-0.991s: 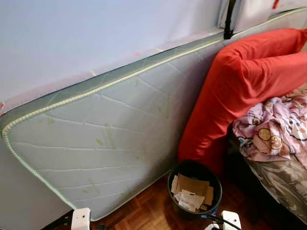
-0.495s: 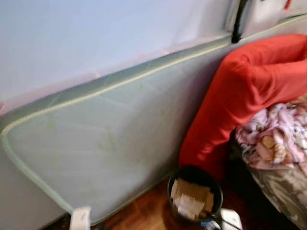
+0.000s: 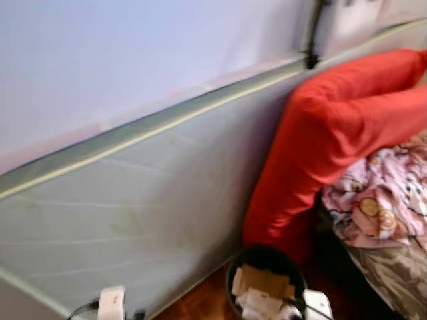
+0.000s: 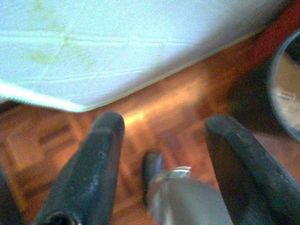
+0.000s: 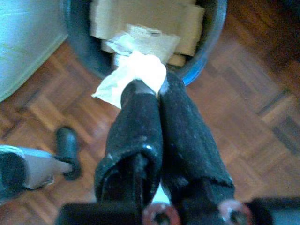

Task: Clean up the room

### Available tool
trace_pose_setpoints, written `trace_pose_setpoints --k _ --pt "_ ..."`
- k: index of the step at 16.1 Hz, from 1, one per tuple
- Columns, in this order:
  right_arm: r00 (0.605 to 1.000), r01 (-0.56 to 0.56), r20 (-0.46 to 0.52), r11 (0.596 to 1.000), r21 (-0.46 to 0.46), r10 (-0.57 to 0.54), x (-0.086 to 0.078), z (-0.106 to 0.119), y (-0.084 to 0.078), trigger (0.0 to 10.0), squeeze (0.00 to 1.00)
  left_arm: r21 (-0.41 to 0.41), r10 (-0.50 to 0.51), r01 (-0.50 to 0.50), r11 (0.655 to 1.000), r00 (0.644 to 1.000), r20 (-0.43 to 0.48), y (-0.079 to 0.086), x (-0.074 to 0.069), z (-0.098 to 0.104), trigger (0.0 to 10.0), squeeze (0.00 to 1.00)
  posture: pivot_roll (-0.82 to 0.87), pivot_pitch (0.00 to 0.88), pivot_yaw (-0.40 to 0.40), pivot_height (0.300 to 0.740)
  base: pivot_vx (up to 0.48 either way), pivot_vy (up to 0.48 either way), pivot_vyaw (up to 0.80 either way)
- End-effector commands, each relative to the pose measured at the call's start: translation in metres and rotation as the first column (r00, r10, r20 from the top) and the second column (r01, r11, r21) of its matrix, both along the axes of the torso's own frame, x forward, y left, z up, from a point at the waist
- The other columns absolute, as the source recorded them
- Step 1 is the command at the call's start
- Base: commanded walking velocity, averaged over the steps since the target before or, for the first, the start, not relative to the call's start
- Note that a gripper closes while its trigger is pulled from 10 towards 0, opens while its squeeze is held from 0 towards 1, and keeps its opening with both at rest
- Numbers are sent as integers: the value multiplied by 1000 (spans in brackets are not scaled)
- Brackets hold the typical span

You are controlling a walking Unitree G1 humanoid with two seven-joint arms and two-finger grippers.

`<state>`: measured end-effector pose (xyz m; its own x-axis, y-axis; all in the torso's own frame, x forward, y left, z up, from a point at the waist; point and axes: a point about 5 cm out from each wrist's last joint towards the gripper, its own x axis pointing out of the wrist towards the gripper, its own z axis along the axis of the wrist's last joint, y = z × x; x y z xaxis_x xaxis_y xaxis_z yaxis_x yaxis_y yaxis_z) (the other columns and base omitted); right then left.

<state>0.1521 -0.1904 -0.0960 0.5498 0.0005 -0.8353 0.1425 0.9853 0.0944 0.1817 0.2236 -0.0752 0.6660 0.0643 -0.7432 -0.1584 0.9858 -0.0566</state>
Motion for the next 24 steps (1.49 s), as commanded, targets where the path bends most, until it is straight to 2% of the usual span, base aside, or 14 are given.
trace_pose_setpoints --k 1,4,9,12,15,17,20,21,22,23,24 --pt "1000 -9 14 1000 -13 9 5 2 -3 10000 0 1 1 -1 1000 1000 -19 0 -5 -3 10000 0 88 0 -9 740 292 0 0" --pt "1000 -17 18 1000 -7 17 5 3 -3 10000 0 -1 5 -5 1000 1000 -19 0 -6 -3 10000 0 89 0 -12 740 290 0 533" --pt "999 -9 45 1000 2 9 5 4 -5 10000 0 -3 -10 10 1000 1000 -16 -1 -10 -4 10000 0 82 0 -7 740 0 0 0" --pt "996 -9 92 1000 25 6 7 6 -6 10000 0 2 -45 45 999 999 21 -4 -5 -2 10000 0 77 0 0 740 0 0 0" --pt "991 -19 131 999 26 15 6 8 -9 10000 0 7 -67 67 998 987 148 -6 16 12 10000 0 119 40 -5 740 0 0 0" --pt "989 -10 150 1000 22 6 4 8 -12 10000 0 -5 -66 69 998 970 233 -6 29 22 10000 0 143 98 -2 740 0 0 0" --pt "983 20 180 1000 -1 -19 0 9 -19 10000 0 10 -108 116 993 888 446 -16 54 50 10000 0 177 172 -16 740 0 0 0" --pt "971 15 238 1000 -6 -13 20 17 -13 10000 0 17 -116 124 992 858 501 -22 59 59 10000 0 183 193 -30 740 0 0 0" --pt "947 -6 320 1000 -4 7 66 37 4 10000 0 17 -114 123 992 843 525 -26 62 64 10000 0 177 202 -34 740 0 0 0" --pt "932 -15 362 1000 -2 15 94 53 15 10000 0 15 -110 121 992 832 543 -29 64 68 10000 0 175 209 -39 740 0 0 0" --pt "926 -19 378 1000 7 15 100 57 15 10000 0 14 -112 126 992 822 558 -33 65 71 10000 0 177 217 -44 740 0 0 0"
